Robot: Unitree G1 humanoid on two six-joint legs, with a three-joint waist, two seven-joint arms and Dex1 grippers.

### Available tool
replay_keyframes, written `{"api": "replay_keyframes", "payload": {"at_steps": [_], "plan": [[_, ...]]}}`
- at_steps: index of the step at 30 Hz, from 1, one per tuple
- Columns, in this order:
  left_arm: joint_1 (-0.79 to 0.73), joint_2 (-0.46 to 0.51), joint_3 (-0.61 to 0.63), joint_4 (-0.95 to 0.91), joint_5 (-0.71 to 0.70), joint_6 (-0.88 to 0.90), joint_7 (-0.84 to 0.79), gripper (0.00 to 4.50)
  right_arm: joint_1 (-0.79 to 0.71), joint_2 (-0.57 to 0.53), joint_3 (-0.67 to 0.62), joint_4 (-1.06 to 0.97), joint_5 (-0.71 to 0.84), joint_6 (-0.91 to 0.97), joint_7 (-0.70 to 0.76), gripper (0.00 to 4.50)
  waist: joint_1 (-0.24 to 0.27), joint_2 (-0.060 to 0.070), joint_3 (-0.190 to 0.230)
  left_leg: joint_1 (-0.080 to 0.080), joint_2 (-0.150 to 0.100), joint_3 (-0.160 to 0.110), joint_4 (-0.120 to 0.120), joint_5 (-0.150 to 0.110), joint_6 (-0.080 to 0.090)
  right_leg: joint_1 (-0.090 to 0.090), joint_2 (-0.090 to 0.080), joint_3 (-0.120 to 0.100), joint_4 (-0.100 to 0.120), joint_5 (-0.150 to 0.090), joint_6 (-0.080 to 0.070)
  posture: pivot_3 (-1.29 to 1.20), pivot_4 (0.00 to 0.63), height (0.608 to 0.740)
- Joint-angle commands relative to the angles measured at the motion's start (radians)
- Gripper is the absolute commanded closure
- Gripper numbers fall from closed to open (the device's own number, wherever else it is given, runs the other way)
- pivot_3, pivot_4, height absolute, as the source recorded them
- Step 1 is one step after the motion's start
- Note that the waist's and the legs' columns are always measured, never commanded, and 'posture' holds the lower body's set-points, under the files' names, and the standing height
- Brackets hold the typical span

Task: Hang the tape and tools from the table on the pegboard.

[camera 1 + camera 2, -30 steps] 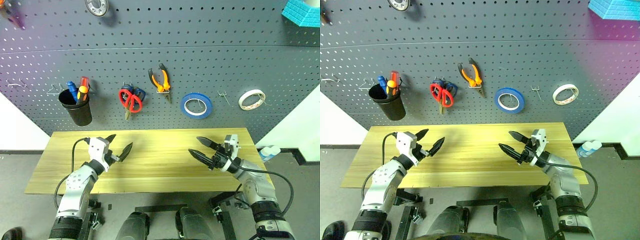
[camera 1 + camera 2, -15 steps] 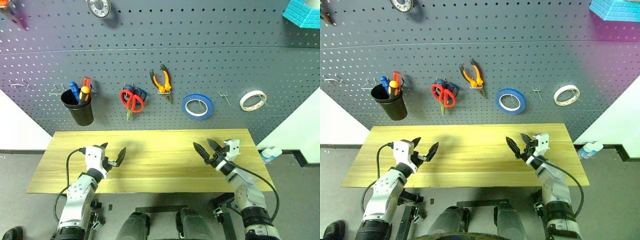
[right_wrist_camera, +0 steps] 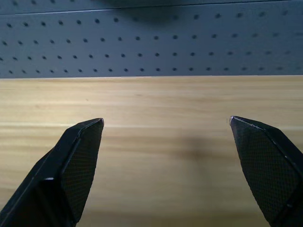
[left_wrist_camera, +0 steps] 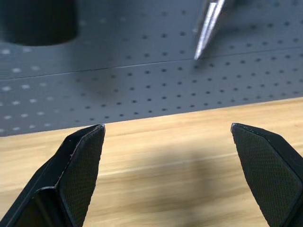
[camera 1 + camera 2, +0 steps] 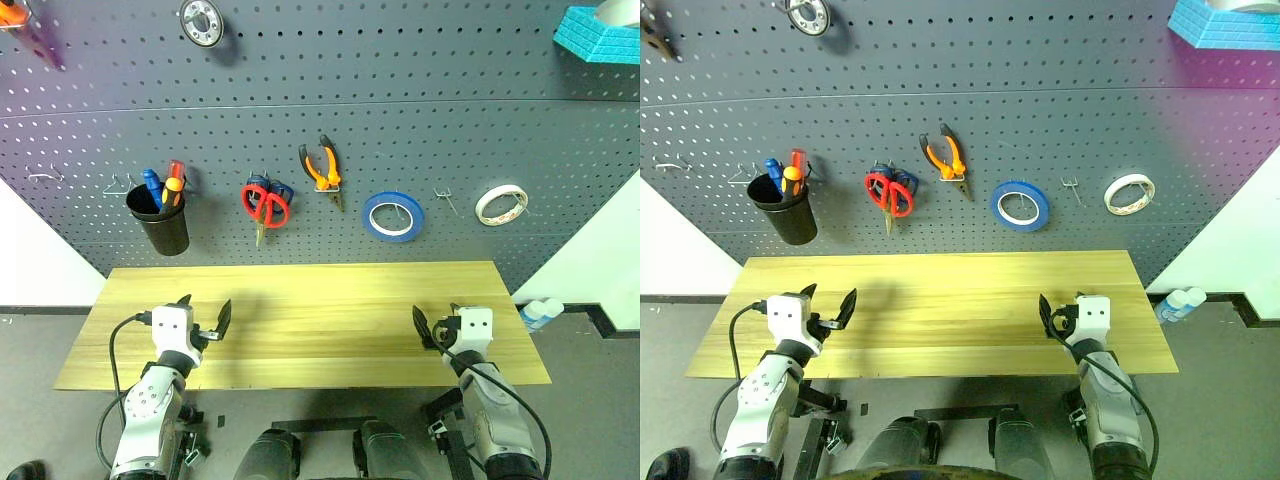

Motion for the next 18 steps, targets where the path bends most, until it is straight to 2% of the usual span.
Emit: {"api": "replay_keyframes", "payload": {"at_steps": [1, 9, 12, 18], "plan": [[0.03, -0.003, 0.014, -0.063, -0.013, -0.015, 0.0, 0.04, 0.008, 0.015, 0.011, -0.064, -0.016, -0.02, -0.036, 0.0, -0.003, 0.0, 0.0, 0.004, 0.0, 0.0, -0.001, 0.0, 0.0, 0.004, 0.0, 0.0, -0.001, -0.003, 0.003, -0.07, 0.069, 0.74], [0.071, 0.025, 0.101, -0.038, -0.085, -0.009, -0.033, 0.04, 0.004, -0.052, -0.036, -0.02, 0.009, -0.037, -0.016, 0.0, -0.022, 0.0, -0.001, 0.005, 0.001, 0.0, -0.001, 0.0, 0.0, 0.006, 0.0, 0.0, -0.002, -0.005, 0.002, -0.08, 0.061, 0.74], [0.075, 0.022, 0.105, -0.038, -0.105, -0.017, -0.062, 0.04, -0.003, -0.067, -0.044, -0.003, 0.05, -0.034, 0.035, 0.0, -0.023, -0.001, -0.005, 0.005, 0.001, 0.0, -0.001, 0.0, 0.0, 0.006, 0.0, 0.0, -0.002, -0.005, 0.002, -0.08, 0.057, 0.74], [0.058, 0.02, 0.105, 0.003, -0.077, -0.061, -0.053, 0.04, -0.044, -0.105, -0.063, 0.053, 0.064, -0.053, 0.072, 0.0, -0.023, -0.001, -0.006, 0.006, 0.001, 0.001, -0.001, 0.0, 0.0, 0.007, 0.0, 0.001, -0.002, -0.005, 0.002, -0.08, 0.054, 0.74]]}}
